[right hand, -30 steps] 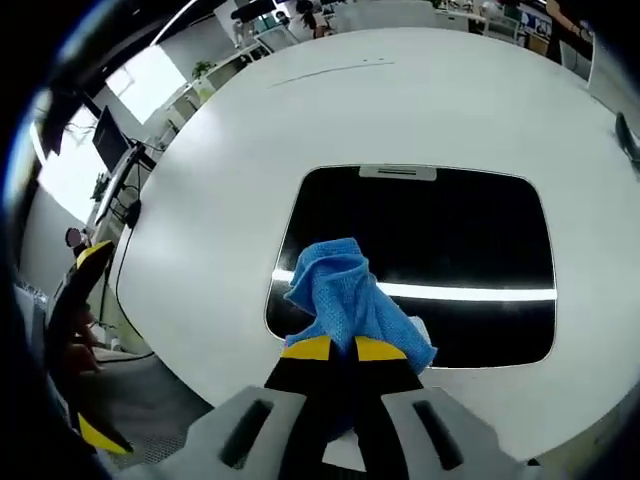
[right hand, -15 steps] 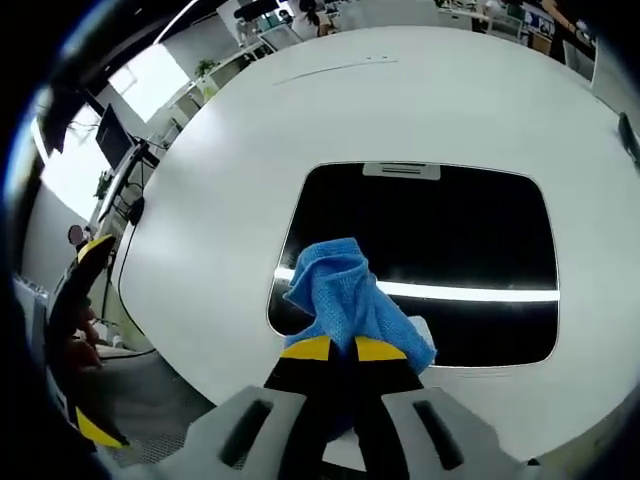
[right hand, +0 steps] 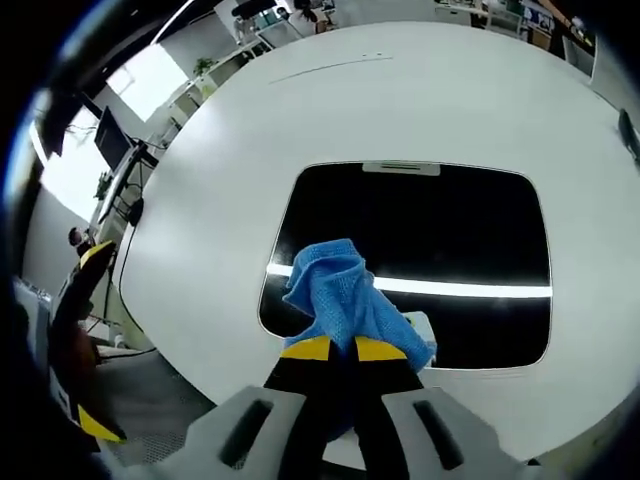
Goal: Wipe the mirror surface with the cleaning cloth until all visible marks leave the cleaned area.
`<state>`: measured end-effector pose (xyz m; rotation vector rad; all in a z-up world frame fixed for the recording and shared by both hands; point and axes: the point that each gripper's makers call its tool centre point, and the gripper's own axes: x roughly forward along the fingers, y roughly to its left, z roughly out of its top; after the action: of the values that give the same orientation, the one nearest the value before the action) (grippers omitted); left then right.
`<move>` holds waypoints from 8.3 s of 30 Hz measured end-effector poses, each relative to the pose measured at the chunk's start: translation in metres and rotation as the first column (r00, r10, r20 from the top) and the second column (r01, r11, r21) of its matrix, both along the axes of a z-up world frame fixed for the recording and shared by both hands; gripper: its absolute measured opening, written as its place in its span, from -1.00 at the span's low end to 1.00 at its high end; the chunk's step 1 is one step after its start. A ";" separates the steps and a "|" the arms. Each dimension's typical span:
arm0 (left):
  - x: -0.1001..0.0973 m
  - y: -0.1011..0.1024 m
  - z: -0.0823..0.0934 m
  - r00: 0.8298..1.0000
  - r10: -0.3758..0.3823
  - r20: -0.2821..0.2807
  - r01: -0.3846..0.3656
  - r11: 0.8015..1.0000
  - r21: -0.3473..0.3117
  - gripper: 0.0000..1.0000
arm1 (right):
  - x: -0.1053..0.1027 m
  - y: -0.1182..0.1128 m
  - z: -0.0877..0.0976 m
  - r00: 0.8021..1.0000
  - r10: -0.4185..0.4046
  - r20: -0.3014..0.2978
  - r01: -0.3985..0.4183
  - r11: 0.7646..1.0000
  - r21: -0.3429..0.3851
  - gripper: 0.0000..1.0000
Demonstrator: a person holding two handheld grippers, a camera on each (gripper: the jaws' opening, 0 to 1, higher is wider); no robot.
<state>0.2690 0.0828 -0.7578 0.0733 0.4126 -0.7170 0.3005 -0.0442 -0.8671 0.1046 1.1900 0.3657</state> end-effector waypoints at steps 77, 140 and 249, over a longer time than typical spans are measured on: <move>-0.002 -0.004 -0.002 1.000 -0.029 -0.009 0.029 1.000 0.009 0.96 | 0.086 -0.027 -0.002 0.998 -0.002 0.061 0.005 0.999 -0.040 -0.95; 0.001 -0.002 0.001 1.000 -0.010 -0.004 0.010 1.000 -0.021 0.98 | 0.126 -0.041 -0.001 0.996 0.009 0.094 -0.009 1.000 -0.002 -0.96; 0.002 -0.001 0.005 1.000 0.001 0.016 -0.001 1.000 -0.022 0.98 | 0.006 -0.078 0.001 0.987 -0.103 0.126 0.105 0.994 -0.012 -0.96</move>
<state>0.2709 0.0815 -0.7529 0.0586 0.3891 -0.7193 0.3064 -0.1220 -0.8661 0.1257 1.0593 0.2660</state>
